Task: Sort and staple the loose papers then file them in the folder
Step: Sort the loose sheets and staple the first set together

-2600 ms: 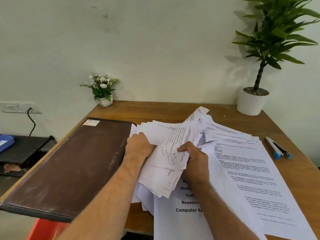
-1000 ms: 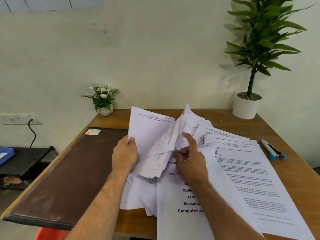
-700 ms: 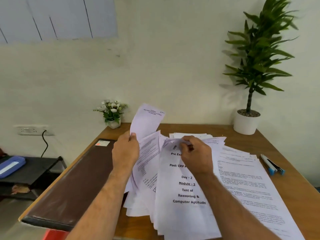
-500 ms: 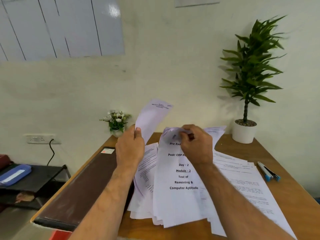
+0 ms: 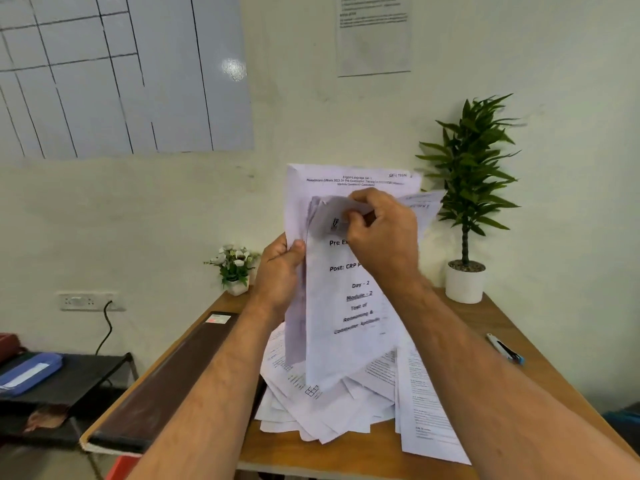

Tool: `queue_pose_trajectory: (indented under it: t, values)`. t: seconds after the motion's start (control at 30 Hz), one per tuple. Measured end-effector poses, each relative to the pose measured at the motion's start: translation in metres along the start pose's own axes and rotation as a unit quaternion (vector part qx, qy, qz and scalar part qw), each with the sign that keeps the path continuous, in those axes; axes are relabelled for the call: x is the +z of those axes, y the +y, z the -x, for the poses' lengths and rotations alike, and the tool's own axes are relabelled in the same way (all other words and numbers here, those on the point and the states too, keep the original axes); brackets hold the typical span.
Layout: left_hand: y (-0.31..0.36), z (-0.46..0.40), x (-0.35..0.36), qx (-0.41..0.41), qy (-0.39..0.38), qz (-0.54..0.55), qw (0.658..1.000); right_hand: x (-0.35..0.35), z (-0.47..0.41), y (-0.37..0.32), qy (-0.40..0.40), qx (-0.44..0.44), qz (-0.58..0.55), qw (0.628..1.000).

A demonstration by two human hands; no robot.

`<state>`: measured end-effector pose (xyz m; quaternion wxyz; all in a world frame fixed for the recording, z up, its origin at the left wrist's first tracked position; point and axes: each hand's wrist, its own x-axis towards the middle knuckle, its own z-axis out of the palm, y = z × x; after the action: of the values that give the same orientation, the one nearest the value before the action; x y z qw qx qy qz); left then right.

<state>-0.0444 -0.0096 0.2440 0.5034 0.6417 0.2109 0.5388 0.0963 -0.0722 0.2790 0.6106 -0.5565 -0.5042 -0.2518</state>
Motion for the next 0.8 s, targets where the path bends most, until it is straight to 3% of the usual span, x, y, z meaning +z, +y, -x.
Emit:
queue_pose_trajectory:
  t: [0.2, 0.37, 0.6, 0.8]
  values:
    - [-0.017, 0.018, 0.013, -0.045, -0.021, 0.117, 0.992, -0.019, -0.001, -0.012, -0.102, 0.053, 0.115, 0.987]
    - [-0.051, 0.044, 0.030, -0.105, -0.080, 0.116, 0.984, -0.015, 0.033, 0.014, -0.146, 0.087, 0.172, 0.970]
    - [-0.122, 0.076, 0.026, -0.227, -0.082, 0.101, 0.965, -0.020, 0.095, 0.073, -0.218, 0.063, 0.098, 0.969]
    - [-0.165, 0.083, 0.016, -0.305, -0.045, 0.156, 0.939, -0.046, 0.135, 0.133, -0.205, 0.190, 0.216, 0.936]
